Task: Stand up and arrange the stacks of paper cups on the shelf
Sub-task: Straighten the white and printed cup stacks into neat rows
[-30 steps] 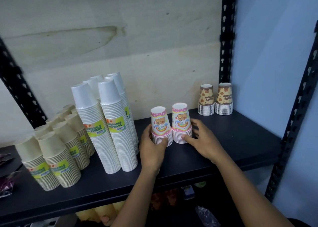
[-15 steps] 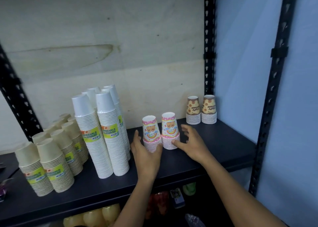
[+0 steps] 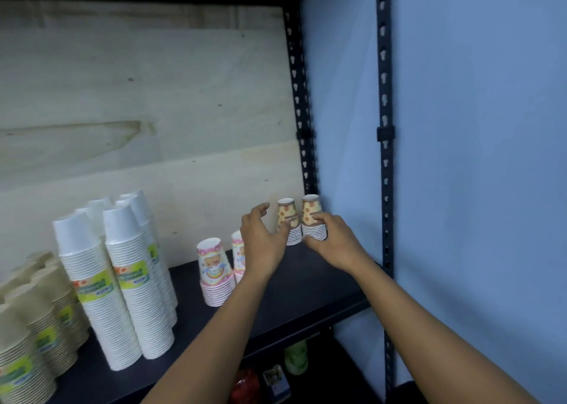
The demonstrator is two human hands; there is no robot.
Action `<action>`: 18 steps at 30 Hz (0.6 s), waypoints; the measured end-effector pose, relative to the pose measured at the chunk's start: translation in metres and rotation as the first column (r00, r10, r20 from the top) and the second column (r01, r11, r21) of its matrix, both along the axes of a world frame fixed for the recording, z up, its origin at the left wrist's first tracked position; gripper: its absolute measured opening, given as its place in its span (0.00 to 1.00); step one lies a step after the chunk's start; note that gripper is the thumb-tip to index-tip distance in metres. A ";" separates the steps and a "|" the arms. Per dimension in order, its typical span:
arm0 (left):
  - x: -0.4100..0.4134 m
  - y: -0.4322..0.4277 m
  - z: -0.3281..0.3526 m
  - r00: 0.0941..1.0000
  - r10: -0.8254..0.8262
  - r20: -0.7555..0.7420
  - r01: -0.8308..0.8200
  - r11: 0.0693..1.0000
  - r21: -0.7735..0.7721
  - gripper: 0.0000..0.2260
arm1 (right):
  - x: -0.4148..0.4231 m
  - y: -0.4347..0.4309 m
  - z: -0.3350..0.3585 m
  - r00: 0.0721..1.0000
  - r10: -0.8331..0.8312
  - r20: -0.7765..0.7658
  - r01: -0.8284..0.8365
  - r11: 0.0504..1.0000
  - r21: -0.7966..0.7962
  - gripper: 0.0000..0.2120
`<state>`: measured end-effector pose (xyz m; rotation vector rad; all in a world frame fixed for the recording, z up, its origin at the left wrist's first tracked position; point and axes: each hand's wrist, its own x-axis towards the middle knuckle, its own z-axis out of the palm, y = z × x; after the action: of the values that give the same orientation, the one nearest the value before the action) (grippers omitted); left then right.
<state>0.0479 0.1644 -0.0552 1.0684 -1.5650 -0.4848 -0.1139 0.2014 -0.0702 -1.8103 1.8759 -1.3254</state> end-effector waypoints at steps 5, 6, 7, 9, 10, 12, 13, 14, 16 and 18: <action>-0.026 -0.042 -0.003 0.999 -0.023 0.042 0.020 0.998 0.063 0.26 | -0.023 -0.034 -0.005 0.998 -0.051 0.029 0.050 0.998 0.034 0.24; -0.032 -0.051 -0.005 0.999 -0.028 0.046 0.025 0.997 0.079 0.26 | -0.028 -0.043 -0.006 0.997 -0.064 0.037 0.062 0.997 0.042 0.24; -0.037 -0.060 -0.009 0.999 -0.035 0.039 0.031 0.995 0.100 0.26 | -0.032 -0.052 -0.007 0.996 -0.079 0.048 0.076 0.996 0.050 0.24; -0.049 -0.082 -0.017 0.999 -0.042 -0.015 0.044 0.984 0.171 0.28 | -0.040 -0.075 -0.012 0.992 -0.105 0.072 0.101 0.993 0.054 0.24; -0.055 -0.093 -0.022 0.998 -0.038 -0.050 0.047 0.976 0.212 0.29 | -0.043 -0.086 -0.016 0.989 -0.120 0.088 0.116 0.992 0.051 0.25; -0.064 -0.112 -0.030 0.995 0.001 -0.102 0.029 0.955 0.295 0.34 | -0.047 -0.106 -0.025 0.982 -0.148 0.117 0.142 0.988 0.051 0.27; -0.069 -0.123 -0.034 0.993 0.034 -0.110 0.004 0.946 0.324 0.36 | -0.048 -0.116 -0.030 0.979 -0.157 0.130 0.150 0.987 0.058 0.28; -0.073 -0.133 -0.038 0.992 0.062 -0.108 -0.021 0.939 0.342 0.38 | -0.049 -0.125 -0.035 0.976 -0.165 0.141 0.158 0.986 0.061 0.30; -0.079 -0.151 -0.046 0.990 0.096 -0.099 -0.053 0.930 0.365 0.42 | -0.053 -0.140 -0.044 0.968 -0.192 0.161 0.183 0.981 0.070 0.34; -0.082 -0.163 -0.052 0.993 0.089 -0.077 -0.053 0.924 0.380 0.43 | -0.056 -0.153 -0.049 0.961 -0.209 0.181 0.199 0.977 0.074 0.35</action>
<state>-0.0339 0.0014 -0.1076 1.3687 -1.3744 -0.7974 -0.1694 0.0485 -0.1195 -1.4400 2.0153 -1.4391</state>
